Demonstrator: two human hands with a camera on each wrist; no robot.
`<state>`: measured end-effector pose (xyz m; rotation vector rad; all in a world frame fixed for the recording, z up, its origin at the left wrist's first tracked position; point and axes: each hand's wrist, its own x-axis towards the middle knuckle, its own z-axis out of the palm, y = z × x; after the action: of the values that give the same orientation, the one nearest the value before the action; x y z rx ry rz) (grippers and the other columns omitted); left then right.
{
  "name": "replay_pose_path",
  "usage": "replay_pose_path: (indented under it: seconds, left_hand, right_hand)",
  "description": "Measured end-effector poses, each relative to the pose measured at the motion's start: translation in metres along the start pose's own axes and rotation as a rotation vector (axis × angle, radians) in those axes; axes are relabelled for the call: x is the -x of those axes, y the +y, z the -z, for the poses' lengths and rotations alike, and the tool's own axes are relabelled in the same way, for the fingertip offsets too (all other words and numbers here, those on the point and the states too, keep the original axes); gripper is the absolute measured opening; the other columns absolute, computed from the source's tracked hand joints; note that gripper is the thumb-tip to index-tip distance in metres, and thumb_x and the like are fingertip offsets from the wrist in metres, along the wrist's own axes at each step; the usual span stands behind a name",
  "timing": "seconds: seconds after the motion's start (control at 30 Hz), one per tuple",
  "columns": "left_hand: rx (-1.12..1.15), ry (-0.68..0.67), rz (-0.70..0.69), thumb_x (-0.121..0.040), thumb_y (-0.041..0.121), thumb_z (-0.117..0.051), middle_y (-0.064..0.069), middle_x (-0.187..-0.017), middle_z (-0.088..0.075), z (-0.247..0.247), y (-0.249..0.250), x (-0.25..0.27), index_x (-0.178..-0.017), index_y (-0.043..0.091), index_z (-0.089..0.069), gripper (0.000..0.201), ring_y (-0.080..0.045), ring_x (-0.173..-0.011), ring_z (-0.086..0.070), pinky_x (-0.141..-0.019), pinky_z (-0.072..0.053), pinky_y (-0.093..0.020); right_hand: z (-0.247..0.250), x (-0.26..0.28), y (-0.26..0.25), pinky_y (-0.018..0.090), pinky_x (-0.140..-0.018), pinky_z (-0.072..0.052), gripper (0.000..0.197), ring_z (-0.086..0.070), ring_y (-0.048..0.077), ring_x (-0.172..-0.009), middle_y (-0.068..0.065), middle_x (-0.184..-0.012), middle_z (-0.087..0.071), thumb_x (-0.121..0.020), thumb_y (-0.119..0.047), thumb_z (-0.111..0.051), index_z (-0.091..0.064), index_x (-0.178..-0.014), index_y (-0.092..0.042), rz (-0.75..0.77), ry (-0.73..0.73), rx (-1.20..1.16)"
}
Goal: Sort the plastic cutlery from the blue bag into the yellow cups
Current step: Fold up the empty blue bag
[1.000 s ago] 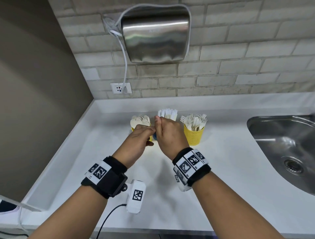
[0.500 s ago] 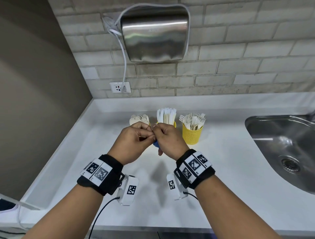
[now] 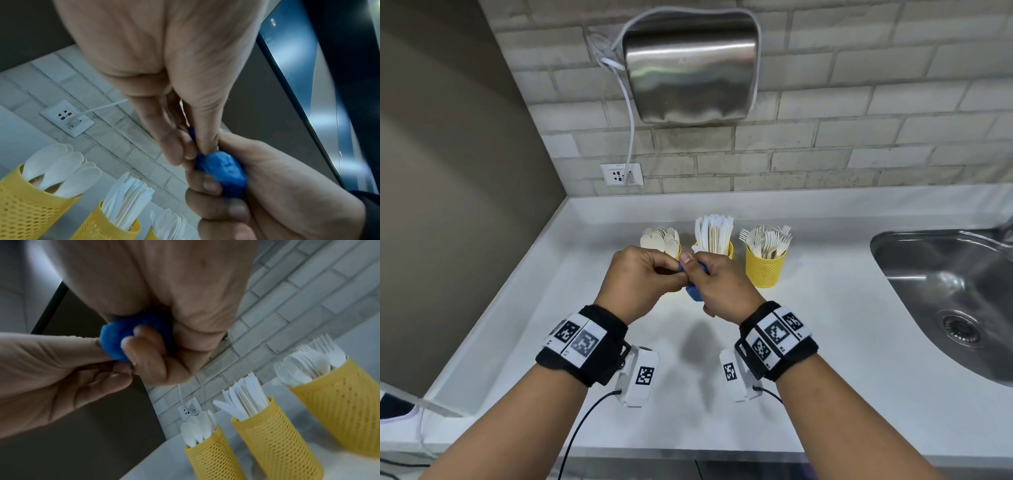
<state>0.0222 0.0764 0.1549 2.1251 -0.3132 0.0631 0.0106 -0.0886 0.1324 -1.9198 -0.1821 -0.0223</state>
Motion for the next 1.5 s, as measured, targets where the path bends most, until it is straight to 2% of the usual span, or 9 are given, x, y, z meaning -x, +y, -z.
replay_pose_path:
  seconds: [0.2,0.3,0.43,0.63,0.73,0.87,1.13,1.33,1.5]
  left_hand:
    - [0.106,-0.183,0.038,-0.079,0.015,-0.088,-0.001,-0.085,-0.076,0.003,0.001,0.006,-0.095,0.019,-0.082,0.018,-0.006,-0.076,-0.067,-0.074,-0.051,-0.017]
    - [0.38,-0.231,0.133,-0.095,0.013,-0.071,-0.009,-0.094,-0.075,0.004,0.001,0.007,-0.107,0.01,-0.08,0.015,-0.013,-0.081,-0.064,-0.082,-0.058,-0.023]
    - [0.617,-0.077,0.263,-0.097,0.011,-0.066,-0.014,-0.094,-0.076,0.012,-0.002,0.004,-0.09,0.006,-0.082,0.018,-0.024,-0.087,-0.066,-0.079,-0.062,-0.03]
    - [0.477,-0.072,0.137,-0.083,-0.001,-0.08,-0.01,-0.094,-0.072,0.007,0.001,0.005,-0.101,0.012,-0.078,0.022,-0.021,-0.077,-0.068,-0.081,-0.062,-0.035]
    - [0.292,-0.112,0.025,-0.084,0.002,-0.081,-0.007,-0.094,-0.077,-0.012,0.006,0.008,-0.098,0.012,-0.078,0.018,-0.014,-0.075,-0.071,-0.076,-0.058,-0.028]
    - [0.118,-0.033,-0.09,-0.083,0.016,-0.084,0.003,-0.101,-0.069,-0.026,0.006,0.014,-0.1,0.022,-0.078,0.019,-0.007,-0.087,-0.07,-0.08,-0.056,-0.02]
    - [0.235,-0.082,-0.158,-0.087,0.004,-0.079,-0.003,-0.107,-0.072,-0.031,0.012,0.013,-0.109,0.02,-0.074,0.027,-0.013,-0.094,-0.074,-0.086,-0.061,-0.028]
    - [0.187,-0.014,-0.132,-0.088,-0.002,-0.073,0.003,-0.092,-0.076,-0.043,0.017,0.005,-0.093,0.025,-0.075,0.028,-0.007,-0.086,-0.073,-0.083,-0.057,-0.021]
    - [-0.046,0.207,-0.193,-0.083,0.003,-0.075,0.002,-0.095,-0.06,-0.036,0.006,-0.008,-0.093,0.018,-0.081,0.02,0.0,-0.073,-0.064,-0.076,-0.053,-0.012]
  right_hand:
    - [0.012,-0.001,0.009,0.023,-0.05,-0.035,0.04,-0.039,0.008,-0.041,-0.008,-0.048,-0.046,-0.106,-0.025,-0.049,-0.053,-0.07,-0.01,-0.081,-0.032,-0.101]
    - [0.012,0.002,0.006,0.026,-0.044,-0.04,0.039,-0.037,0.015,-0.041,-0.004,-0.046,-0.044,-0.107,-0.015,-0.048,-0.052,-0.069,-0.007,-0.079,0.001,-0.273]
    - [0.018,0.002,0.013,0.03,-0.046,-0.047,0.036,-0.038,0.019,-0.045,-0.002,-0.048,-0.044,-0.105,-0.01,-0.048,-0.053,-0.069,-0.007,-0.182,0.197,-0.44]
    - [0.011,0.002,0.012,0.053,-0.073,-0.063,0.026,-0.065,0.024,-0.064,0.015,-0.09,-0.067,-0.096,0.002,-0.056,-0.067,-0.072,0.004,-0.134,0.253,-0.416]
    - [-0.001,-0.001,0.002,0.042,-0.06,-0.052,0.033,-0.054,0.024,-0.059,0.029,-0.078,-0.06,-0.081,-0.001,-0.064,-0.059,-0.05,-0.008,-0.146,0.328,-0.423]
    - [-0.004,-0.005,-0.002,0.039,-0.061,-0.044,0.018,-0.043,0.025,-0.062,0.011,-0.061,-0.04,-0.065,-0.017,-0.061,-0.049,-0.059,-0.007,-0.216,0.459,-0.515]
    - [-0.005,-0.016,0.001,0.044,-0.073,-0.05,0.023,-0.059,0.027,-0.074,0.007,-0.072,-0.058,-0.099,-0.02,-0.057,-0.058,-0.076,-0.014,-0.323,0.433,-0.663]
    - [-0.002,-0.014,-0.005,0.03,-0.062,-0.046,0.02,-0.059,0.022,-0.063,0.007,-0.075,-0.058,-0.103,-0.008,-0.043,-0.057,-0.089,-0.014,-0.338,0.318,-0.863]
    - [0.005,-0.011,-0.005,0.041,-0.071,-0.057,0.025,-0.062,0.036,-0.088,0.023,-0.097,-0.06,-0.106,-0.005,-0.04,-0.058,-0.089,-0.008,-0.297,0.276,-0.872]
